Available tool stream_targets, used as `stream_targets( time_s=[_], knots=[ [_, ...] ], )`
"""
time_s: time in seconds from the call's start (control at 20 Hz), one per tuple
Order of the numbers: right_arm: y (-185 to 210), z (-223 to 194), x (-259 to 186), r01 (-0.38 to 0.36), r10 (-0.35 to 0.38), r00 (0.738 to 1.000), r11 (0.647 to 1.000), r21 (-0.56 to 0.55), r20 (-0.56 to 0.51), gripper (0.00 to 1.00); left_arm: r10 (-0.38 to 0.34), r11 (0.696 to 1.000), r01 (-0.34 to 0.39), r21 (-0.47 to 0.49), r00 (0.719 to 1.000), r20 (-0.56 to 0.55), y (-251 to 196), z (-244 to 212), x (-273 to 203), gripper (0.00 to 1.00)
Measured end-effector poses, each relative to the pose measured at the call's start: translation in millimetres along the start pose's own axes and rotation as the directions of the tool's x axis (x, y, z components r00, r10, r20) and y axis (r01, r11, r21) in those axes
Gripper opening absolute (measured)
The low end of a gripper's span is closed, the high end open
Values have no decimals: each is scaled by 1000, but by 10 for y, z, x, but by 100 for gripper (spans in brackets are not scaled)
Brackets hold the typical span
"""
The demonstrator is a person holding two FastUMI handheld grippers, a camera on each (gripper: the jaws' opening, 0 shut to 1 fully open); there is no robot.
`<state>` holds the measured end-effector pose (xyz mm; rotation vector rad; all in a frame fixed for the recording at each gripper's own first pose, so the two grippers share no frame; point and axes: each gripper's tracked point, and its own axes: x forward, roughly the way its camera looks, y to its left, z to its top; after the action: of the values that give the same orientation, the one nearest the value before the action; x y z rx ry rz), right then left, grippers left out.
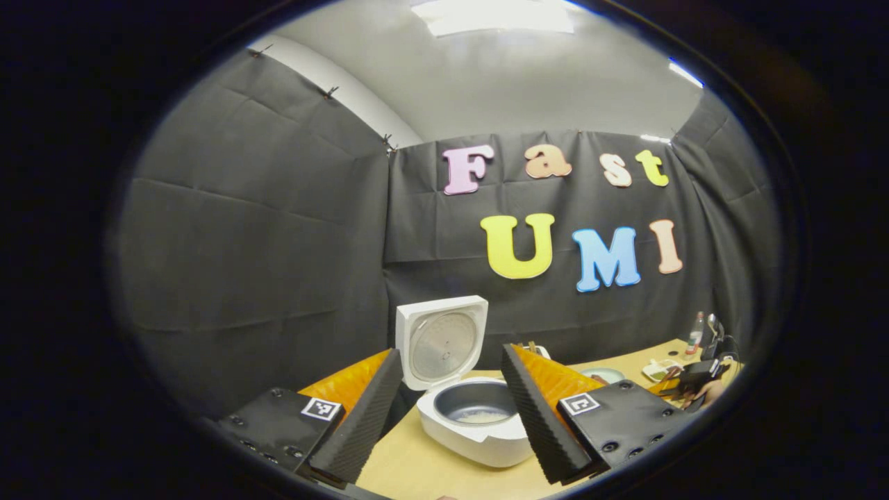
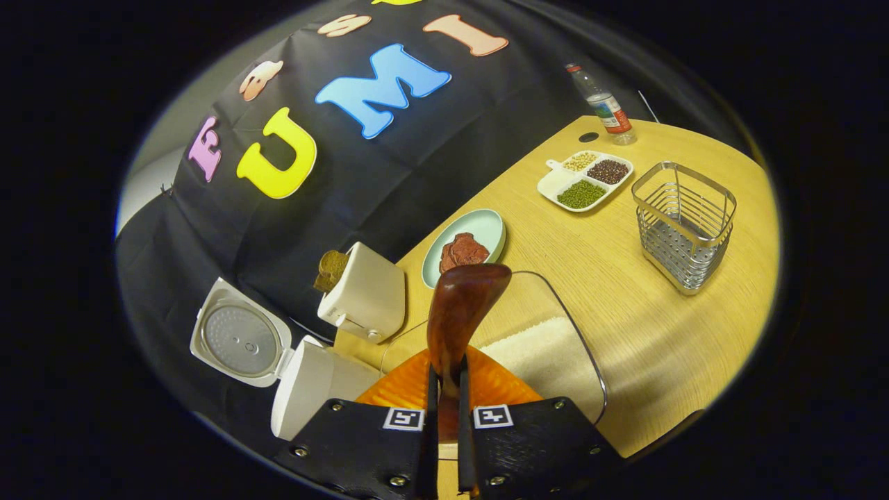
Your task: Close the left gripper, press the button to open the rice cooker; take a wooden spoon from the chopstick holder with the right hand, scoop a spoonful of rice and pour it into the rice cooker, then put the wooden spoon back into the chopstick holder.
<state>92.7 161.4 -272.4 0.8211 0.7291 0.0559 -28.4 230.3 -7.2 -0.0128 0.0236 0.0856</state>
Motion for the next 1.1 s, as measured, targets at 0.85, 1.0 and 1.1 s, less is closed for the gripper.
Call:
stream_targets(
  time_s=[0.85, 1.0, 1.1],
  knots=[
    [1145, 509, -277, -270, 264, 963, 940, 209, 61, 11, 21, 1000, -20, -11, 1000, 13, 120, 1, -164, 99],
    [1428, 451, -207, -303, 299, 953, 934, 190, 50, 11, 52, 999, -52, -13, 999, 6, 287, -62, -216, 95],
    [1619, 376, -153, -326, 325, 945, 927, 188, 35, 12, 71, 997, -71, -15, 997, -4, 386, -103, -266, 95]
  ],
)
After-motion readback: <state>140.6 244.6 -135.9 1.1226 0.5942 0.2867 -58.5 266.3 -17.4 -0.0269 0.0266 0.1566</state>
